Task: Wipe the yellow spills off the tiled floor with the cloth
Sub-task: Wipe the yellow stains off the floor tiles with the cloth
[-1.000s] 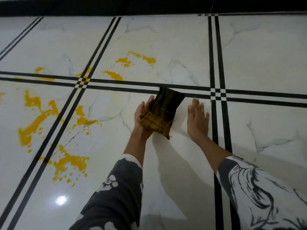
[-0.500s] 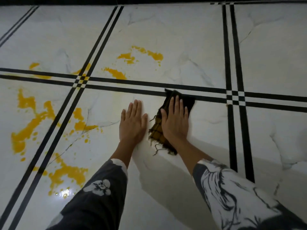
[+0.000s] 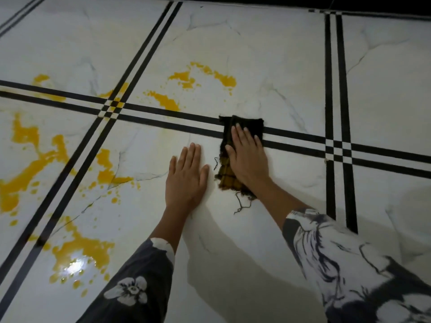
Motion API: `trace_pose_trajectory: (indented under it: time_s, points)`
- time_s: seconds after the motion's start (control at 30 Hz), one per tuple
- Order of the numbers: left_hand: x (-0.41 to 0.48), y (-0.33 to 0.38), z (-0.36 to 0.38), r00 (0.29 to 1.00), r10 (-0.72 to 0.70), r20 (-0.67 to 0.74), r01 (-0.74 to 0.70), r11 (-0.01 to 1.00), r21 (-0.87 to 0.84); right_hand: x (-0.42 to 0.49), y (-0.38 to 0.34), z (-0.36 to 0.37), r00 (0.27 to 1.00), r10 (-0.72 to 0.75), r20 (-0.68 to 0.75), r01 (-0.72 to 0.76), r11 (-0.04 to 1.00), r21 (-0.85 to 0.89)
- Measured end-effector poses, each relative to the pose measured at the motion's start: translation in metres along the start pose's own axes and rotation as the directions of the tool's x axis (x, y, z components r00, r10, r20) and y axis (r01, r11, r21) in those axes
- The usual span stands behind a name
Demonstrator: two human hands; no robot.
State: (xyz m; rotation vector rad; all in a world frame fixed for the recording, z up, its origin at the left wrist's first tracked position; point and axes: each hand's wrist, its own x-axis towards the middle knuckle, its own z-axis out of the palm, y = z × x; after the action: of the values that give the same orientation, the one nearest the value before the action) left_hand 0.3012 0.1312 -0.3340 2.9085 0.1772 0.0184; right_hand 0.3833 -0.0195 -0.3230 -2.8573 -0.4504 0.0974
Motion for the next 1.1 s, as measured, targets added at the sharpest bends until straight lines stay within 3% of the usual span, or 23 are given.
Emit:
trace_pose_trajectory:
  time_s: [0.13, 0.2, 0.3, 0.43, 0.53, 0.6, 0.7, 0.87, 1.0, 1.1]
  points:
    - [-0.001, 0.001, -0.001, 1.000, -0.005, 0.002, 0.005, 1.000, 0.006, -0.033, -0.010, 0.002, 0.924, -0.363, 0.121, 0.367, 0.930, -0.007]
    - [-0.001, 0.000, -0.001, 1.000, -0.001, 0.016, 0.001, 1.000, -0.006, 0.001, 0.008, -0.006, 0.953, -0.283, 0.113, 0.292, 0.953, -0.076]
    - [-0.001, 0.000, -0.002, 1.000, 0.003, 0.009, -0.003, 1.000, -0.024, 0.027, 0.046, -0.013, 0.999, -0.020, 0.047, 0.024, 0.997, -0.074]
    - [-0.002, 0.000, -0.003, 1.000, -0.002, 0.011, 0.003, 0.999, -0.032, -0.032, 0.101, -0.024, 0.984, 0.175, -0.024, -0.176, 0.983, -0.044]
    - [-0.001, 0.001, -0.005, 1.000, -0.008, 0.016, 0.009, 1.000, -0.018, -0.085, 0.099, -0.026, 0.944, 0.328, -0.038, -0.328, 0.945, -0.011]
    - [-0.001, 0.003, -0.005, 1.000, -0.017, 0.022, 0.018, 1.000, -0.015, -0.112, 0.066, -0.019, 0.958, 0.286, -0.023, -0.286, 0.958, -0.004]
    - [-0.003, 0.004, -0.006, 1.000, -0.013, 0.023, 0.013, 1.000, -0.021, -0.133, 0.014, -0.004, 0.994, 0.107, 0.017, -0.107, 0.994, 0.014]
    - [-0.002, 0.003, -0.007, 1.000, -0.012, 0.023, 0.013, 1.000, -0.027, -0.073, 0.013, -0.004, 0.998, -0.042, 0.048, 0.042, 0.999, 0.000]
    - [-0.001, 0.006, -0.009, 0.999, -0.023, 0.021, 0.024, 0.998, -0.051, -0.021, 0.004, -0.003, 1.000, 0.002, 0.030, -0.002, 1.000, 0.003]
    - [0.025, 0.001, -0.017, 0.987, -0.153, -0.041, 0.146, 0.981, -0.128, 0.009, -0.015, -0.001, 0.998, 0.051, 0.037, -0.053, 0.998, 0.032]
